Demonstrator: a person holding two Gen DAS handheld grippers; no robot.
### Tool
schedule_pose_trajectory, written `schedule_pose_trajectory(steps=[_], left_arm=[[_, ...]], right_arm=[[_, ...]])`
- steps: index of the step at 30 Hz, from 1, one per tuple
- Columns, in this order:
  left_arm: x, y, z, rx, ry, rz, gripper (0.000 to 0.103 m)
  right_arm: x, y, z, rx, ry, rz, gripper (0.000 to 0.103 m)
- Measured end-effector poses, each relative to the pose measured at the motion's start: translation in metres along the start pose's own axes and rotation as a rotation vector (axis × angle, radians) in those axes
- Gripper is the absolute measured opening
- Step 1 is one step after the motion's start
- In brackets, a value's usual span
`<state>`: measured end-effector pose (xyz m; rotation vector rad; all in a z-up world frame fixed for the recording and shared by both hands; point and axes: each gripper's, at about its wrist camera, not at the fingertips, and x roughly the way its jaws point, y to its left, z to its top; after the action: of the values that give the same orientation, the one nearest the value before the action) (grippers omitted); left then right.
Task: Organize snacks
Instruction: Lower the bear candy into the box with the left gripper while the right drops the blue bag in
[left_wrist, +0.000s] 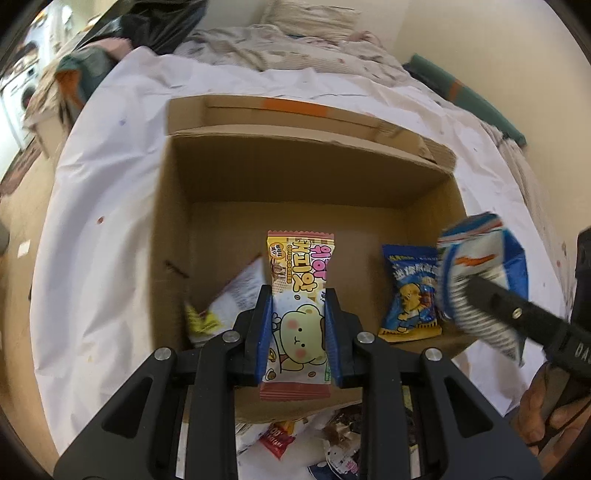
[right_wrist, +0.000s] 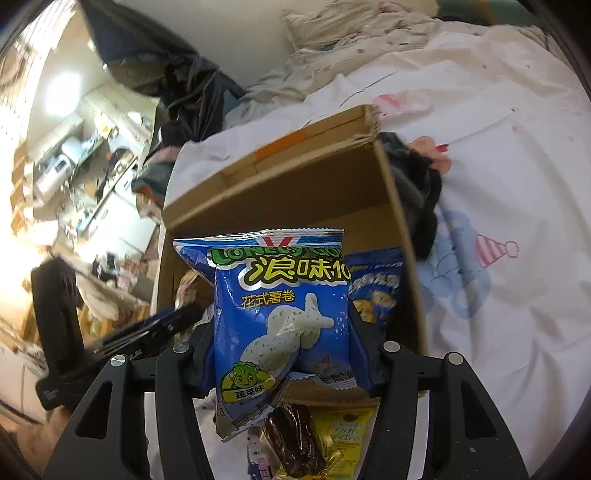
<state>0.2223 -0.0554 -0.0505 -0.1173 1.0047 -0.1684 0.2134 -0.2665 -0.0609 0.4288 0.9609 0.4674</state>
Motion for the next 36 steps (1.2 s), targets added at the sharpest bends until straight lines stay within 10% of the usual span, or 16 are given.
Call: schedule_pose_trajectory(steps=[24,27,31,36], left_arm=[[0.001,-0.005,0.001,0.035,-0.027,0.046,0.025],[0.000,-0.008,0.000,0.047,-0.025,0.035,0.037],[-0.006,-0.011,-0.001,0.071,-0.051,0.049,0.081],[-0.010,-0.009,-0.001,0.073,-0.067,0.064,0.085]], right_arm=[[0.015,-0.006,-0.004,-0.019,0.016,-0.124,0.070],[0.010,-0.004,-0.002,-0.023,-0.014,-0.117,0.091],[0.008,-0.004,-0.001,-0.020,-0.024,-0.100,0.093],[0.009,-0.006,0.000,-0.009,-0.019,-0.107,0.093]])
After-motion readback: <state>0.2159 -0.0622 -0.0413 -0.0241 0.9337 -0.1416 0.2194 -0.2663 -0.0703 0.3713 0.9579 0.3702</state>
